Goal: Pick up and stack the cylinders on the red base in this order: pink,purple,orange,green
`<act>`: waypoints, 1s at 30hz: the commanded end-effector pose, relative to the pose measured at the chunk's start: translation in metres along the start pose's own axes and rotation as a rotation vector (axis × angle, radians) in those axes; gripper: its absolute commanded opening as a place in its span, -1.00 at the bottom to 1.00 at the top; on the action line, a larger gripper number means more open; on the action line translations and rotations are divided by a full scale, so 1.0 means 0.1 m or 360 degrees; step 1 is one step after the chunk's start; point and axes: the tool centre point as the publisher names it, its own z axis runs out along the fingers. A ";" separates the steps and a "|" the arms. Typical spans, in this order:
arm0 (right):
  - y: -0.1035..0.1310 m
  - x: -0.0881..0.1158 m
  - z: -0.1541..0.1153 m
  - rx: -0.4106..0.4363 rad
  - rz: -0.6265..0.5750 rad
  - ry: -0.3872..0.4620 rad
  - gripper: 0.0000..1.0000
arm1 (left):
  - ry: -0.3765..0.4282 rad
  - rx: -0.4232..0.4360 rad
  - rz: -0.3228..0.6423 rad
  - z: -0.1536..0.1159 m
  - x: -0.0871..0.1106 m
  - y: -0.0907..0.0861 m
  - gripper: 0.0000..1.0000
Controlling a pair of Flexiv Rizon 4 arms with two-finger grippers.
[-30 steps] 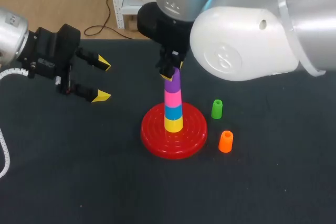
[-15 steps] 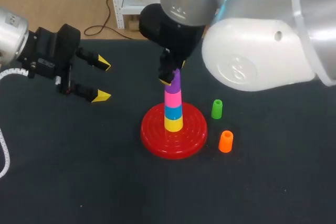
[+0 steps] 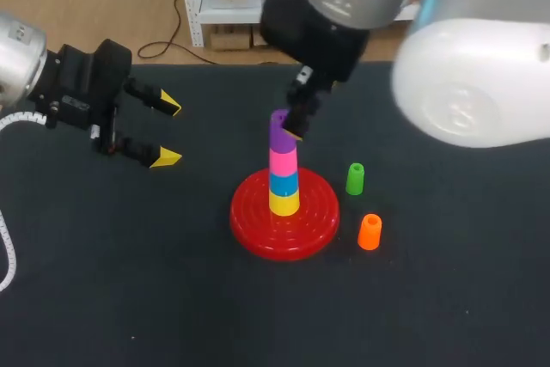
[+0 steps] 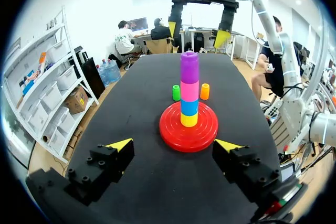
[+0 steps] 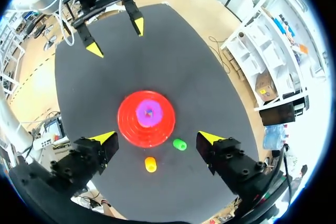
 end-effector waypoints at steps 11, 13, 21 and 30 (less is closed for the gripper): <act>-0.02 0.67 0.31 0.0020 0.0030 0.0022 1.00 | -0.0006 0.0001 0.0004 0.00 0.01 0.01 1.00; -0.01 0.75 0.37 0.0031 0.0034 0.0033 1.00 | -0.0006 0.0001 0.0004 0.00 0.01 0.01 1.00; -0.02 1.06 0.64 0.0048 0.0121 0.0088 1.00 | -0.0006 0.0001 0.0004 0.00 0.01 0.01 1.00; -0.01 1.32 0.95 0.0038 0.0213 0.0186 1.00 | -0.0006 0.0001 0.0004 0.00 0.01 0.01 1.00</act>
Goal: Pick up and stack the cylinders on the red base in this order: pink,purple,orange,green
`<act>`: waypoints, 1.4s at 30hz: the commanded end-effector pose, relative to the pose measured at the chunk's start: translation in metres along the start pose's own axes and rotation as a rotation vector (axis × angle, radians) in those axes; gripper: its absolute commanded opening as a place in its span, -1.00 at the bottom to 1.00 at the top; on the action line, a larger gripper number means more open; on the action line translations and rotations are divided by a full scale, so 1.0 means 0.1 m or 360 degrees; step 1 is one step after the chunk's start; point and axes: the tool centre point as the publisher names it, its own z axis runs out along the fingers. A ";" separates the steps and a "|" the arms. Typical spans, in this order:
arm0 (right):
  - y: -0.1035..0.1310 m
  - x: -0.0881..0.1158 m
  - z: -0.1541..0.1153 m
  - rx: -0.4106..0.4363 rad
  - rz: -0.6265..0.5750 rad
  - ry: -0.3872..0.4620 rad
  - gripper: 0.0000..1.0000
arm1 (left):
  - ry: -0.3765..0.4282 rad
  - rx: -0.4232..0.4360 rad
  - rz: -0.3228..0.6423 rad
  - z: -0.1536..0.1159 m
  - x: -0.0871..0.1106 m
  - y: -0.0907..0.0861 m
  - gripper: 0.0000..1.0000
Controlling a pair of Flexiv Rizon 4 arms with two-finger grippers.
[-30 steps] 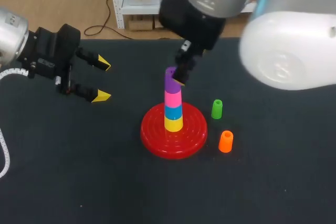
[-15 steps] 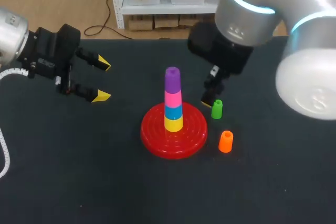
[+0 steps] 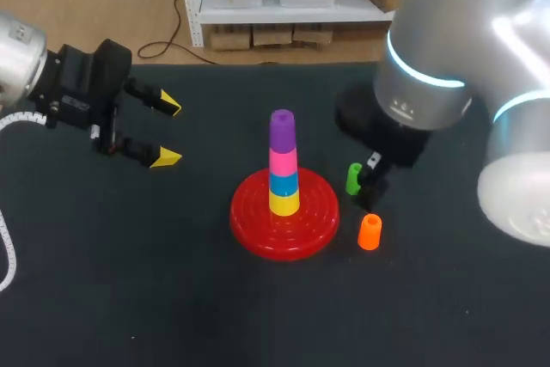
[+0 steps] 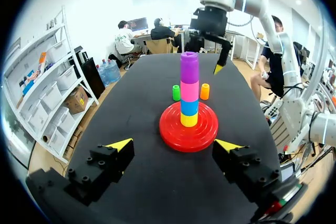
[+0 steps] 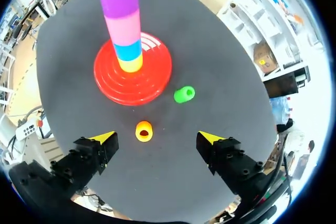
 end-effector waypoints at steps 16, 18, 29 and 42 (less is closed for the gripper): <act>0.13 0.18 0.47 -0.0019 0.0111 0.0085 1.00 | -0.0006 0.0001 0.0004 0.00 0.01 0.01 1.00; 0.16 0.16 0.51 -0.0015 0.0111 0.0088 1.00 | -0.0006 0.0001 0.0004 0.00 0.01 0.01 1.00; 0.23 0.06 0.55 -0.0032 0.0127 0.0096 0.51 | -0.0006 0.0001 0.0004 0.00 0.01 0.01 1.00; 0.22 0.04 0.62 -0.0090 0.0187 0.0159 -0.02 | -0.0006 0.0001 0.0004 0.00 0.01 0.01 1.00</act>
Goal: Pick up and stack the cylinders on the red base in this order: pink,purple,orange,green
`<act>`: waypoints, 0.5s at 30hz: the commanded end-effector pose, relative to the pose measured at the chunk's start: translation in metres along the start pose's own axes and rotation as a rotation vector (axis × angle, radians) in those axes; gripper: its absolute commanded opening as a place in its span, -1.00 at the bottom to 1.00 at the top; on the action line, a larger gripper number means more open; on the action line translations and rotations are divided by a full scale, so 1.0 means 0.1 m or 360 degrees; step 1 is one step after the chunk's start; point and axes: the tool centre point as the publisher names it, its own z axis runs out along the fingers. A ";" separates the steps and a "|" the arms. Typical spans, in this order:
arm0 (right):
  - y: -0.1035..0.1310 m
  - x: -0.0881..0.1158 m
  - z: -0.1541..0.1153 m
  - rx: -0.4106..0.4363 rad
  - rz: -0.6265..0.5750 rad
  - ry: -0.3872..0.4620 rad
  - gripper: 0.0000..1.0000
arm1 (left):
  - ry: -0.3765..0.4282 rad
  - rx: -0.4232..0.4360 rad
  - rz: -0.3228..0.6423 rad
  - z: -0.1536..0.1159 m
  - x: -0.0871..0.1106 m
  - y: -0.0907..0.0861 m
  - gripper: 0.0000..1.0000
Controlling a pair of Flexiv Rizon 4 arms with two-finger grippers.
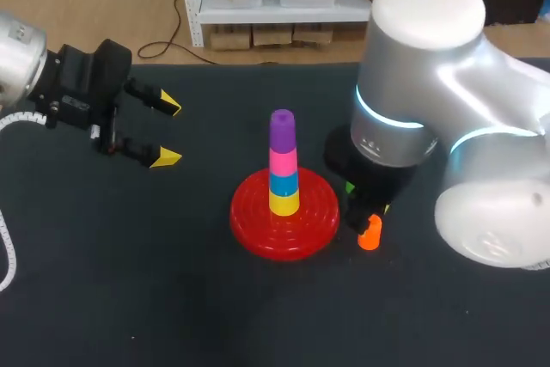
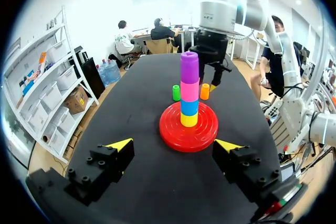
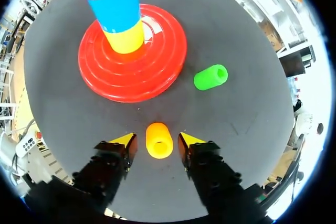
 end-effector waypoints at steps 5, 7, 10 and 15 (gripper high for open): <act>-0.06 -0.04 0.02 -0.0040 0.0029 0.0027 -0.08 | -0.0006 0.0001 0.0004 0.00 0.01 0.01 1.00; -0.07 -0.04 0.02 -0.0053 0.0035 0.0032 -0.11 | -0.0006 0.0001 0.0004 0.00 0.01 0.01 1.00; -0.07 -0.04 0.02 -0.0065 0.0039 0.0032 -0.15 | -0.0006 0.0001 0.0004 0.00 0.01 0.01 1.00; -0.06 -0.03 0.01 -0.0068 0.0033 0.0030 -0.46 | -0.0006 0.0001 0.0004 0.00 0.01 0.01 1.00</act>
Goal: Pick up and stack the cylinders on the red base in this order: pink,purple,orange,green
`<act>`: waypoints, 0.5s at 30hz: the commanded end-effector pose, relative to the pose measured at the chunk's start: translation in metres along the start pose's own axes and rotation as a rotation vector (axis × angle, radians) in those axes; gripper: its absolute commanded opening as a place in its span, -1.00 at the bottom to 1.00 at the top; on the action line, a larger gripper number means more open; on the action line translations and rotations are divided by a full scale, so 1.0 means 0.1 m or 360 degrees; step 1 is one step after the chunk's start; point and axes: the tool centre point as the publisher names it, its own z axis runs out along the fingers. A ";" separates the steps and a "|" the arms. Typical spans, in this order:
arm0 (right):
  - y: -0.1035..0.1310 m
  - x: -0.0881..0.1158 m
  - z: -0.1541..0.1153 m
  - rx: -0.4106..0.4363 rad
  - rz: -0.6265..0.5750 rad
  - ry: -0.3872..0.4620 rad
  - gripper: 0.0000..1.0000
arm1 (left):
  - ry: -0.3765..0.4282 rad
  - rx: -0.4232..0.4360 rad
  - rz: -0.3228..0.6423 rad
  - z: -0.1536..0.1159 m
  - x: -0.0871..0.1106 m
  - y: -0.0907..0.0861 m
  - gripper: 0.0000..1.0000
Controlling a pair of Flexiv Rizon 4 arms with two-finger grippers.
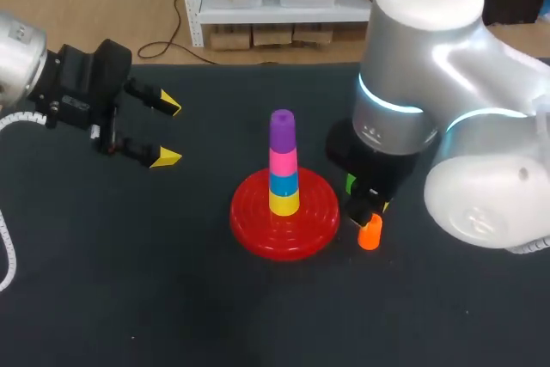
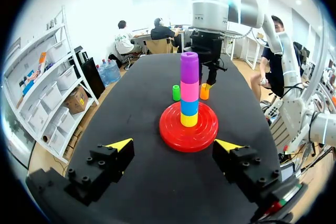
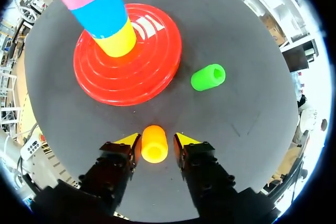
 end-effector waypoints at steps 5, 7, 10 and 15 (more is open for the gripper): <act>0.06 0.03 -0.01 0.0010 -0.0029 -0.0002 -1.00 | -0.0006 0.0001 0.0004 0.00 0.01 0.01 1.00; 0.07 0.04 -0.03 0.0022 -0.0042 -0.0008 -1.00 | -0.0006 0.0001 0.0004 0.00 0.01 0.01 1.00; 0.08 0.05 -0.06 0.0037 -0.0050 -0.0013 -1.00 | -0.0006 0.0001 0.0004 0.00 0.01 0.01 1.00; 0.02 0.03 -0.23 0.0063 -0.0040 -0.0044 -1.00 | -0.0006 0.0001 0.0004 0.00 0.01 0.01 1.00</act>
